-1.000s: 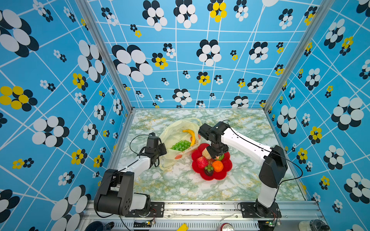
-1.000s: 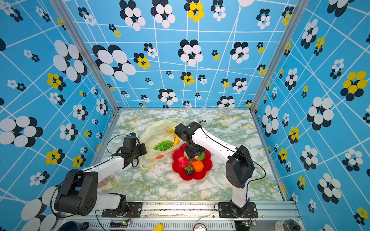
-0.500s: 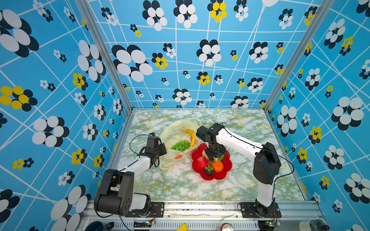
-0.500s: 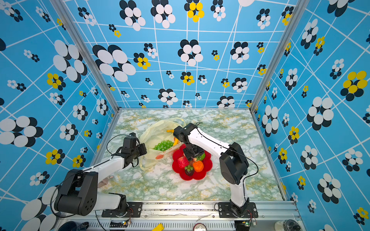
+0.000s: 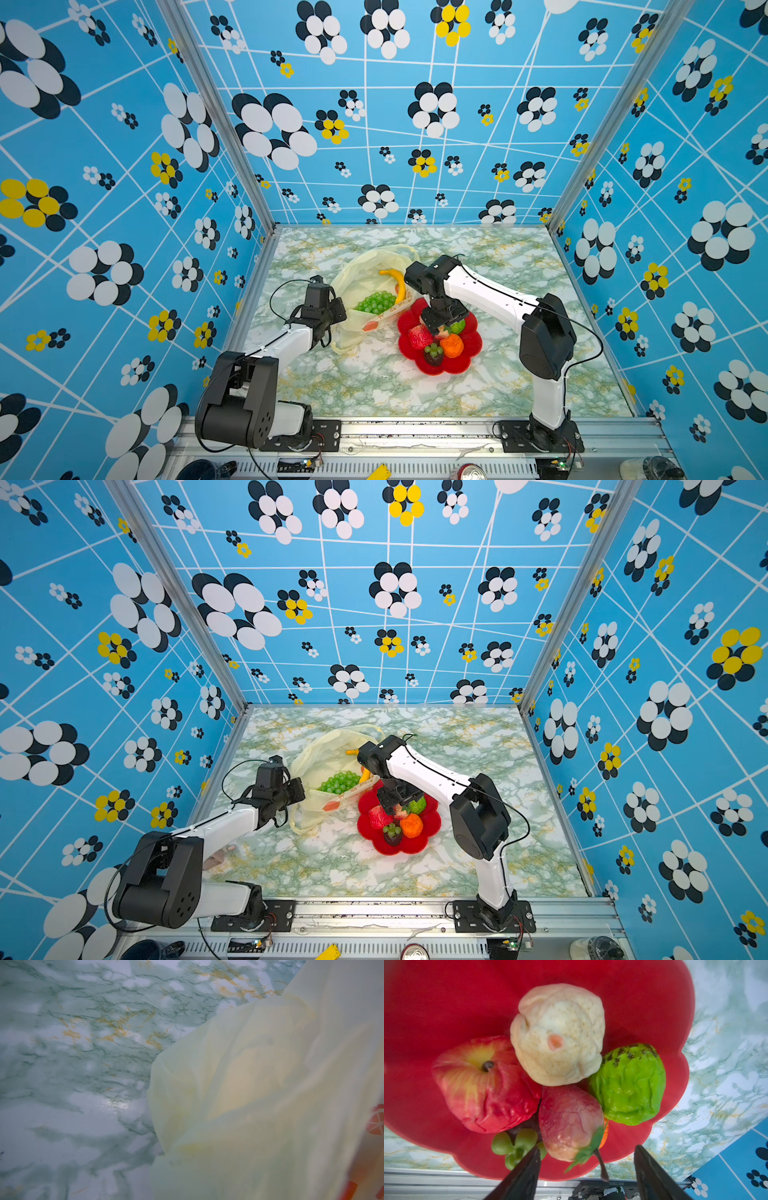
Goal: Take fruits out of the plastic bag
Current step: Place the fruit on the plate, then pick up the fruit from the plastic bag.
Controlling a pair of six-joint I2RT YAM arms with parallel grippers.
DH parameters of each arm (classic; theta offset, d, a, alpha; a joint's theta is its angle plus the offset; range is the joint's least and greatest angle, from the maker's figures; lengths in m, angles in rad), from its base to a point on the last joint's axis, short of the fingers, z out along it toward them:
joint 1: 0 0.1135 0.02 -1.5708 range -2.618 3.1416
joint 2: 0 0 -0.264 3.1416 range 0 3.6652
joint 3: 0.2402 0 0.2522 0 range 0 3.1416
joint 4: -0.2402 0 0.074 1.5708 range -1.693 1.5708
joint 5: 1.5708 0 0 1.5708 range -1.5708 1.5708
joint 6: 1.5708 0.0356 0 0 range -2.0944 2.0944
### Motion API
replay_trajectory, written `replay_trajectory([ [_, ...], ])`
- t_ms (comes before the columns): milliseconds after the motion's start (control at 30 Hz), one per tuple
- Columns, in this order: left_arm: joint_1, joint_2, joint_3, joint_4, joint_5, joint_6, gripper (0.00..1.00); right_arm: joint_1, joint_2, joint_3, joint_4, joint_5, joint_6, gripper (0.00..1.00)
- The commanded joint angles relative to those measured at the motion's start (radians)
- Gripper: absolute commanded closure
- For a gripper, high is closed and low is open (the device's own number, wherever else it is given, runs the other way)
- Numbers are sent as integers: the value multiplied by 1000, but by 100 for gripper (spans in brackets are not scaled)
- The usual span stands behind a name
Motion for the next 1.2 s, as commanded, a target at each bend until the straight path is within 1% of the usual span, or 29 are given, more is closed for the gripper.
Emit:
replay_trajectory([
  [0,-14,-13,23,-6,11,21,100,19,-43,63,-68,58,13,27],
  [100,-26,-17,26,-6,7,30,100,40,-50,147,-96,128,25,27],
  [200,-43,-21,31,-6,-2,41,100,54,-32,244,-55,129,19,27],
  [267,-53,-21,34,-9,-5,47,100,55,8,324,-17,105,11,28],
  [367,-56,-21,39,-18,-4,49,100,54,113,477,7,32,-4,29],
  [533,-55,-27,38,-22,-4,48,100,55,355,816,-25,-66,17,36],
  [633,-55,-27,38,-22,-4,45,100,54,461,952,-22,-72,33,41],
  [700,-55,-27,37,-23,-5,44,100,45,503,975,0,-72,47,43],
  [867,-56,-24,37,-23,-5,44,100,-10,544,911,76,-74,104,49],
  [1000,-60,-18,39,-22,-3,42,100,-38,560,853,159,-91,112,50],
  [1167,-59,-8,42,-21,1,42,100,-52,611,858,186,-80,143,53],
])
